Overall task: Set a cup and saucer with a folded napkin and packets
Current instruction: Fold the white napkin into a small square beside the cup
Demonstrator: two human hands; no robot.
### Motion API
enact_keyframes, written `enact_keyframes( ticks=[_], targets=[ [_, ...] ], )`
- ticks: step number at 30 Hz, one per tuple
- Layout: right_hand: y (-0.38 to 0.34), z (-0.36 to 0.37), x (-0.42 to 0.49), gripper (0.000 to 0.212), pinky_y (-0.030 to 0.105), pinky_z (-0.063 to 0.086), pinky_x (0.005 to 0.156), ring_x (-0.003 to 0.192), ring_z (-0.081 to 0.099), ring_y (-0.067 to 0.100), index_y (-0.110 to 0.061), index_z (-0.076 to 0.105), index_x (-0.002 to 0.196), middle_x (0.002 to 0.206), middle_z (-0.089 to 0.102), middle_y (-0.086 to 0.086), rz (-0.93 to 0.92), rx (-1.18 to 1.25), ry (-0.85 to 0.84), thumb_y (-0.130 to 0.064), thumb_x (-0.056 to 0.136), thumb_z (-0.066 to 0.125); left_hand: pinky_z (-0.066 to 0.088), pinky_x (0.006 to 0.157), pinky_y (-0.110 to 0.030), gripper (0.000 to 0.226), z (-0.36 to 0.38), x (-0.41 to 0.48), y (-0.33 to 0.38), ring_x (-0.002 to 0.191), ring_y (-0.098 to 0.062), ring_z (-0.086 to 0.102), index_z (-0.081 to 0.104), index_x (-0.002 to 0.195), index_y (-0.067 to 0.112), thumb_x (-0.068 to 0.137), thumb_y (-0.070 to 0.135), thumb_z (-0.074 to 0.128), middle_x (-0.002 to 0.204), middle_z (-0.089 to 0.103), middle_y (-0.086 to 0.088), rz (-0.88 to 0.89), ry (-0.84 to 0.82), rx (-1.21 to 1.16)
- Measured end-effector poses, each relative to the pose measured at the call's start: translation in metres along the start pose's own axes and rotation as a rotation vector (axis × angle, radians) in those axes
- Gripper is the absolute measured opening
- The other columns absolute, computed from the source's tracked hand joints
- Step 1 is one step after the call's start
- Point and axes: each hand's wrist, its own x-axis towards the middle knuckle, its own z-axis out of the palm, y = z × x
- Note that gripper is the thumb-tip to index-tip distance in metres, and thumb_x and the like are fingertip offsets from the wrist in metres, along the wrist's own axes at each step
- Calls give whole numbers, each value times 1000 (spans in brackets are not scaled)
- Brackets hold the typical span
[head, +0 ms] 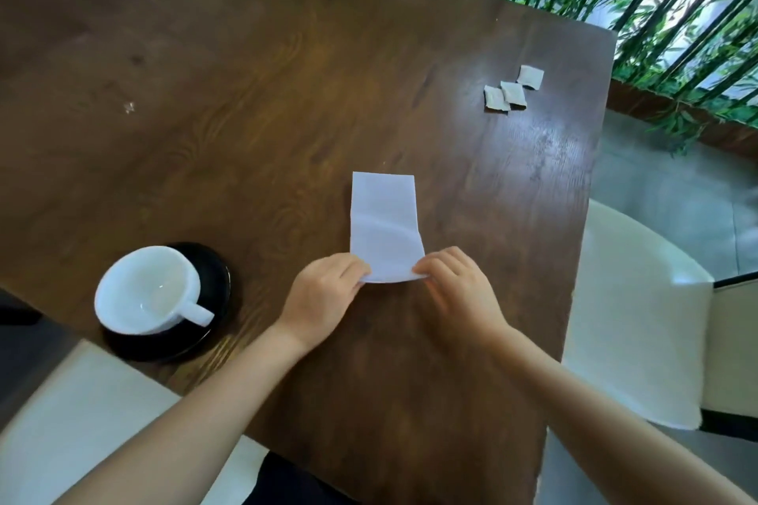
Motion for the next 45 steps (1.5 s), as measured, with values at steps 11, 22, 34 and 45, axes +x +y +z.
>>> enact_keyframes(
  ticks=[11,22,34,45],
  targets=[
    [-6,9,-24,12,33,51,74,84,64,27,-9,69,86,90,71,3,-48,-62,-21,1,79,67,54,68,-32,20,6,-29,1,72,-22,64,66,84,10,68,15,78,81,66,-5,45,-187,44],
    [3,23,-34,11,30,53,74,84,65,22,-11,66,83,92,69,-1,-73,-58,-91,0,79,66,-5,116,-41,53,58,62,-20,146,-18,0,11,148,19,99,36,22,159,7,0,-148,-563,205],
    [0,27,-37,11,34,56,66,78,66,26,-6,68,81,86,71,4,-33,-28,-35,4,76,68,-11,116,-47,72,70,49,-26,144,-22,-16,-9,147,22,89,61,9,158,-12,-2,-101,-558,342],
    [-29,-30,2,8,33,55,68,78,65,26,-5,69,89,85,71,6,-19,57,100,-7,82,65,51,83,-27,41,-34,-3,14,96,-23,69,62,120,12,81,22,69,111,70,-6,-57,-259,-84]
  ],
)
